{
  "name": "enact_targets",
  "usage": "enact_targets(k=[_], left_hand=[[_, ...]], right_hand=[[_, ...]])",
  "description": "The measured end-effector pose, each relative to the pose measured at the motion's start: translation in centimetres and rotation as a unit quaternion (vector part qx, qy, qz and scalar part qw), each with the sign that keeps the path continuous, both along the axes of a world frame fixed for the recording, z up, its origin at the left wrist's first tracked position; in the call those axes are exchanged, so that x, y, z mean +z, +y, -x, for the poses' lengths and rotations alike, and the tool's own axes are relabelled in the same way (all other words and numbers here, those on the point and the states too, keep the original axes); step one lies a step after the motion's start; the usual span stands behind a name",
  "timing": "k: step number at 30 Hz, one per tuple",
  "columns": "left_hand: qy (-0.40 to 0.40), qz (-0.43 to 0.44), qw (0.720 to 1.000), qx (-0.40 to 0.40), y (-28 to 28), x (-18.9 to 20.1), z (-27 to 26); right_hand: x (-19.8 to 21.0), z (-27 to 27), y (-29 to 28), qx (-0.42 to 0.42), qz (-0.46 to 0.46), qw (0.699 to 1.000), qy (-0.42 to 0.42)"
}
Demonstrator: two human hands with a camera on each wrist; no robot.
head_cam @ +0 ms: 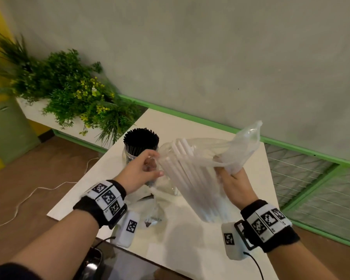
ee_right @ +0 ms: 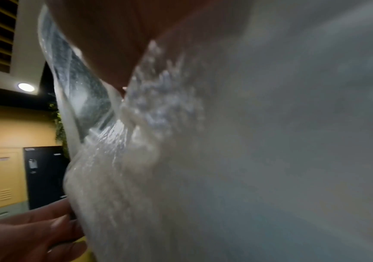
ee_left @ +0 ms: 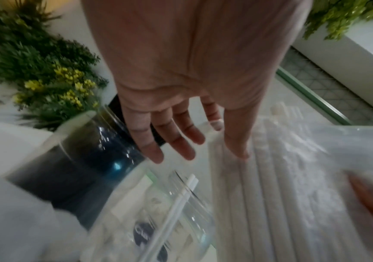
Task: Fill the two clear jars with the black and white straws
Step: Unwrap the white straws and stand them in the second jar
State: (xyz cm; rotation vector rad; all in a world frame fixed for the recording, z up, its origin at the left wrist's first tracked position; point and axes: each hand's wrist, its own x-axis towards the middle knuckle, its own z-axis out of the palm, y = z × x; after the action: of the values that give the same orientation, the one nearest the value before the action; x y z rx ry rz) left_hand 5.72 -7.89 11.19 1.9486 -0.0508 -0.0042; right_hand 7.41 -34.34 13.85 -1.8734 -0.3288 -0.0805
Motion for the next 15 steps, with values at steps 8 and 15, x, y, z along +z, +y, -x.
enact_targets(k=[8, 15], left_hand=[[-0.128, 0.018, 0.980, 0.148, 7.1, 6.5, 1.8], [-0.176, -0.053, 0.955, 0.231, 10.8, 8.3, 3.6]], right_hand=[[0.2, -1.0, 6.9, 0.075, -0.023, 0.994, -0.079], [-1.4, -0.1, 10.7, 0.096, 0.015, 0.987, -0.128]])
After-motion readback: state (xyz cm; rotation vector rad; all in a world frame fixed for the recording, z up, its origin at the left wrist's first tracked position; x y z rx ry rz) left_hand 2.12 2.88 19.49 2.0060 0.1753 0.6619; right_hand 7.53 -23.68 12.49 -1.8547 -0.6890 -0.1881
